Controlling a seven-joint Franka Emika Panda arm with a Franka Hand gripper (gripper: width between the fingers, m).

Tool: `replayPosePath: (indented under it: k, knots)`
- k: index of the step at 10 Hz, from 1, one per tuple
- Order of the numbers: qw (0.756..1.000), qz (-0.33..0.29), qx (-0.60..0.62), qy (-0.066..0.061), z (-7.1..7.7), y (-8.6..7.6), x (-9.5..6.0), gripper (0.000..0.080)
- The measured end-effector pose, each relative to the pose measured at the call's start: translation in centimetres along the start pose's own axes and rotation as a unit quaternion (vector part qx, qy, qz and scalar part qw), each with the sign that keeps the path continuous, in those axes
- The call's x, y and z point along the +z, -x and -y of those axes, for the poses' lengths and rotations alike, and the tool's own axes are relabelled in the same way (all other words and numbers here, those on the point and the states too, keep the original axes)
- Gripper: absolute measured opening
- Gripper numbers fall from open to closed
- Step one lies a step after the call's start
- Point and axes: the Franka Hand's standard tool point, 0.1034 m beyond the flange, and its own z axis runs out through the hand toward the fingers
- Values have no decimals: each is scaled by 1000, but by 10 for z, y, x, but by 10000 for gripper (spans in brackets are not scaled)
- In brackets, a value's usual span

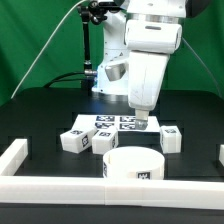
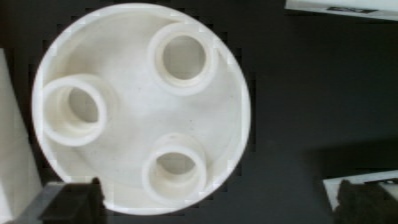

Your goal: Assemble stool

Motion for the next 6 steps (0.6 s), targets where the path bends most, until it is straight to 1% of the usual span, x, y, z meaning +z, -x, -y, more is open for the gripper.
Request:
replayPosePath:
  k: [1,2,3,4,5,6]
  knots:
    - [1000,-1,-3,-1,1,1,3,649]
    - [1000,-5,-9,-6,6,5,16,649]
    - [1000,-5,-7,-16,11,6,28,649]
    - [1000,-5,-8,-20,14,6,34,649]
    - [1000,-7,-8,-18,14,5,38,649]
    - [1000,-7,-8,-22,15,5,45,649]
